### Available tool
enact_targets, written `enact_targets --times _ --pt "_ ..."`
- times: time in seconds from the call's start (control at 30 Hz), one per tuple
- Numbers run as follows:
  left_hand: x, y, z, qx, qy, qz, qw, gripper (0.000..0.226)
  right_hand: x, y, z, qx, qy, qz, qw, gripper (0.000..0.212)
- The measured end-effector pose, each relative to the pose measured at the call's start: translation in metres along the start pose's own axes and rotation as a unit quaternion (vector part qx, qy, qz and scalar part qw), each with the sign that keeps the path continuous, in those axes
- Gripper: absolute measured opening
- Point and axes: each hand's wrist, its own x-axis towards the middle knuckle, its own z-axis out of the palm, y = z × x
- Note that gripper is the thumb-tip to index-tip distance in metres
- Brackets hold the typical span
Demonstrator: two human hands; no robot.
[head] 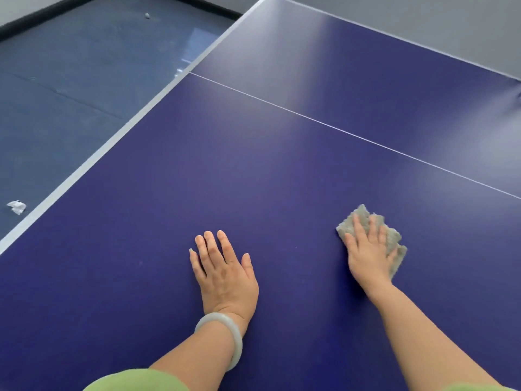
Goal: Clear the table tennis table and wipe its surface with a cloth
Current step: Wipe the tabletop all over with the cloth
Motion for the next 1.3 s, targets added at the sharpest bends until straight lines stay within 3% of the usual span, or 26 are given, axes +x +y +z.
enact_targets --times 0.07,0.13,0.27,0.37,0.43,0.5,0.57,0.83,1.0,1.1,1.23,1.3 --pt "0.001 -0.002 0.001 -0.005 0.000 -0.001 1.000 0.070 -0.025 -0.004 0.006 0.016 0.029 0.094 0.995 0.054" --pt "0.001 -0.002 0.001 -0.006 0.001 -0.002 1.000 0.070 -0.052 -0.039 0.025 0.003 0.035 0.084 0.996 0.054" --pt "-0.001 -0.002 0.000 -0.024 -0.001 -0.001 1.000 0.070 -0.073 -0.107 0.054 -0.036 0.004 -0.118 0.992 0.051" --pt "-0.001 -0.004 0.001 -0.031 -0.004 0.003 0.999 0.070 -0.057 -0.093 0.044 -0.082 -0.040 -0.223 0.970 0.051" --pt "-0.001 -0.005 0.002 -0.034 -0.005 0.003 0.999 0.070 -0.053 -0.056 0.035 -0.091 -0.023 -0.166 0.982 0.052" --pt "-0.002 -0.004 0.001 -0.044 -0.009 0.006 0.999 0.070 -0.067 -0.015 0.027 -0.084 0.033 -0.027 0.996 0.053" --pt "-0.001 -0.004 0.001 -0.041 -0.012 0.009 0.999 0.070 -0.094 0.001 0.029 -0.059 0.056 0.051 0.995 0.055" --pt "-0.002 -0.009 -0.009 -0.078 -0.036 0.018 0.996 0.071 -0.138 -0.063 0.065 -0.094 0.017 -0.075 0.993 0.057" --pt "-0.011 -0.059 -0.028 -0.185 -0.071 0.160 0.967 0.059 -0.130 -0.055 0.052 -0.051 -0.054 -0.110 0.991 0.057" --pt "-0.046 -0.122 -0.033 -0.137 -0.060 0.237 0.960 0.063 -0.133 -0.056 0.050 -0.040 -0.063 -0.101 0.992 0.056" --pt "-0.084 -0.175 -0.031 -0.029 -0.064 0.282 0.957 0.070 -0.137 -0.080 0.054 -0.002 -0.042 -0.023 0.999 0.056" --pt "-0.087 -0.179 -0.030 0.009 -0.066 0.295 0.953 0.069 -0.157 -0.100 0.065 -0.010 -0.042 -0.078 0.996 0.058"
